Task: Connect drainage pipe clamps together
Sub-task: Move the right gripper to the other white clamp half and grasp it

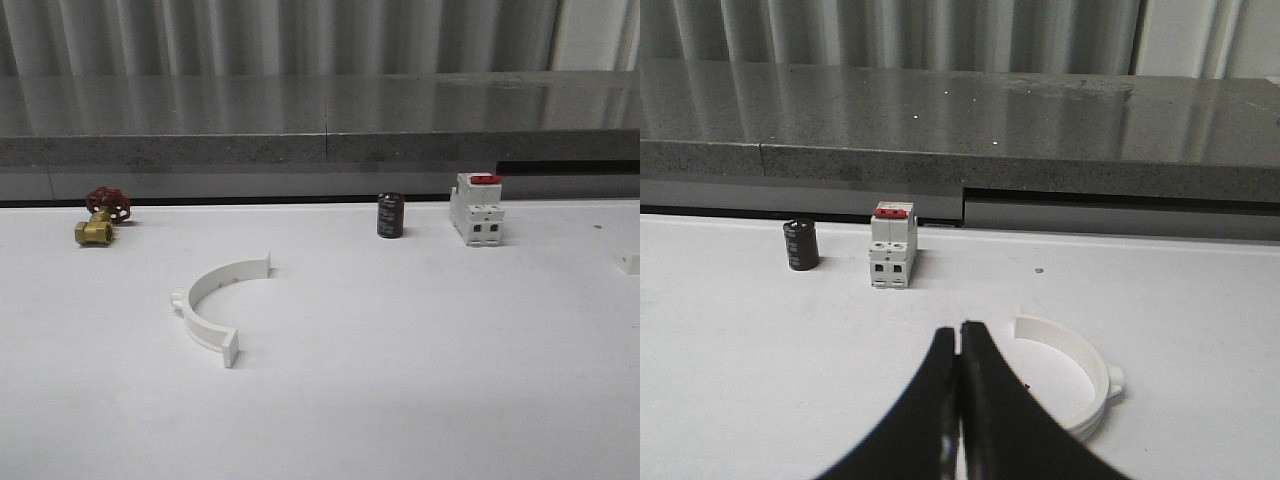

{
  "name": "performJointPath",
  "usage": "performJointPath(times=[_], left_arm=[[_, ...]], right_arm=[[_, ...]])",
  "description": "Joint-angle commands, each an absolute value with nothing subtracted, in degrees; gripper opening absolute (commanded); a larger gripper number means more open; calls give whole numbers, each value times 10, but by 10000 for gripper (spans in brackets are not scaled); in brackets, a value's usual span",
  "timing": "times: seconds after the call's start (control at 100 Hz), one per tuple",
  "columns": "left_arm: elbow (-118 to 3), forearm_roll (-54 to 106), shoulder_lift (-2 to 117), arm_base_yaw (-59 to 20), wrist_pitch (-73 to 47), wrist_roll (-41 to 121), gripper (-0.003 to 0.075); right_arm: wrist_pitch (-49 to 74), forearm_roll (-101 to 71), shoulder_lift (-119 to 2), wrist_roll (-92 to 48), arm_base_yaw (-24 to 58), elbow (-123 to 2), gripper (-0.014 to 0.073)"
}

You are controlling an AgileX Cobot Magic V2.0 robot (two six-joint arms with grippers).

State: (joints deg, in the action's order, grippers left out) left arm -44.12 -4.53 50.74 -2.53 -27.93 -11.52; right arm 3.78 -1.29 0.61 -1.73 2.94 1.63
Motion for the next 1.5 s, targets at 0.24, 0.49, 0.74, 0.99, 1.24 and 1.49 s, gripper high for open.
performJointPath(times=[0.24, 0.49, 0.74, 0.99, 1.24, 1.49], left_arm=[[-358, -31, 328, -22, -257, -114, 440], [-313, -32, 279, -22, -251, -114, 256], [-310, -32, 279, -22, -237, -114, -20], [-310, -35, 279, -22, -230, -114, -20], [-310, -37, 279, -22, -230, -114, -20], [-310, -37, 279, -22, -230, -114, -20]], right_arm=[[-39, -12, 17, -20, 25, 5, -67], [-41, -12, 13, -20, 25, -19, -67], [141, -12, -97, -19, 25, -171, -67], [339, -16, -300, -19, 25, -367, -67], [367, -35, -402, -19, 25, -428, -60], [373, -58, -422, 11, 25, -428, 351]])
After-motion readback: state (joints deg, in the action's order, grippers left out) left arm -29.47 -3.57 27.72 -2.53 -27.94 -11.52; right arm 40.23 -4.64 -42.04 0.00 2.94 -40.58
